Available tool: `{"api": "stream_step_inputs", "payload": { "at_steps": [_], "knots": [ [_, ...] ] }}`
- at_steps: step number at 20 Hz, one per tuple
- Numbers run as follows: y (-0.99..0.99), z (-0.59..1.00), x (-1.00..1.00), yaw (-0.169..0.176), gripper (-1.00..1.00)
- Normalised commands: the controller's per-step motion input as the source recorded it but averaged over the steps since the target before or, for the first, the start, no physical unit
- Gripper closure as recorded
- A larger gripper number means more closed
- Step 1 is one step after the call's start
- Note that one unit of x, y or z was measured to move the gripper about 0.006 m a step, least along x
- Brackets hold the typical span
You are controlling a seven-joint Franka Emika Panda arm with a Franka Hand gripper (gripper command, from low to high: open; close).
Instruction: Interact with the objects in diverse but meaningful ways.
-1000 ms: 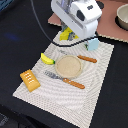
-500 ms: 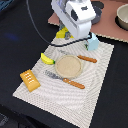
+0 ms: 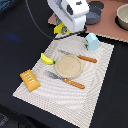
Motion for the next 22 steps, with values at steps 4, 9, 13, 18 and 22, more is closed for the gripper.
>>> {"api": "stream_step_inputs", "payload": {
  "at_steps": [4,9,13,18,22],
  "knots": [
    [0.15,-0.68,-0.39,-0.005,1.0],
    [0.08,-0.41,-0.26,0.0,1.0],
    [0.19,-0.24,-0.14,0.0,1.0],
    [0.24,-0.3,-0.19,0.0,1.0],
    [0.29,-0.34,-0.18,0.0,1.0]
  ]
}}
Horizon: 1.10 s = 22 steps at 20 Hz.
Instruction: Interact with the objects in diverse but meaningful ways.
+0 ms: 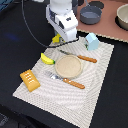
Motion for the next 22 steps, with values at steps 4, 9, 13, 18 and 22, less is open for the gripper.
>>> {"api": "stream_step_inputs", "payload": {
  "at_steps": [4,9,13,18,22],
  "knots": [
    [0.23,0.03,-0.19,0.007,-1.0],
    [0.23,0.61,-0.31,0.037,-1.0],
    [0.12,0.32,-0.28,0.039,-1.0],
    [-0.21,0.23,-0.06,-0.005,-1.0],
    [-0.76,0.15,0.13,-0.039,-1.0]
  ]
}}
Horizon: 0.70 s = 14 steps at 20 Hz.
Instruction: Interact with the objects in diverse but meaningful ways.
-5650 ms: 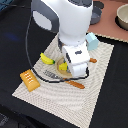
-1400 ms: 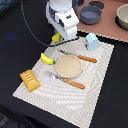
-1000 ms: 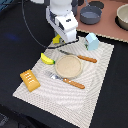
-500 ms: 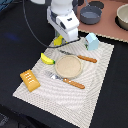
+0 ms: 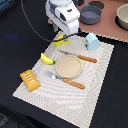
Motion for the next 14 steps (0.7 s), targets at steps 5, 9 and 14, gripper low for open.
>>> {"api": "stream_step_inputs", "payload": {
  "at_steps": [5,9,14],
  "knots": [
    [-0.68,0.26,0.13,-0.079,-1.0],
    [-0.59,0.34,0.05,-0.102,-1.0],
    [-0.29,0.15,-0.04,-0.201,-1.0]
  ]
}}
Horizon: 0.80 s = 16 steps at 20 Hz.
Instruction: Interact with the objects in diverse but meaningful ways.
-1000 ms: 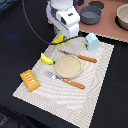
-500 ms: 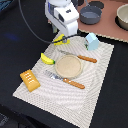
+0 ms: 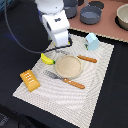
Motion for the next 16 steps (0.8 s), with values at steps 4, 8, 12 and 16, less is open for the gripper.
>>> {"api": "stream_step_inputs", "payload": {
  "at_steps": [4,8,12,16],
  "knots": [
    [-0.3,0.01,-0.01,-0.19,-1.0],
    [-0.2,-0.07,0.0,-0.081,-1.0],
    [-0.21,-0.22,-0.08,-0.027,-1.0],
    [-0.07,-0.24,0.0,-0.021,-1.0]
  ]
}}
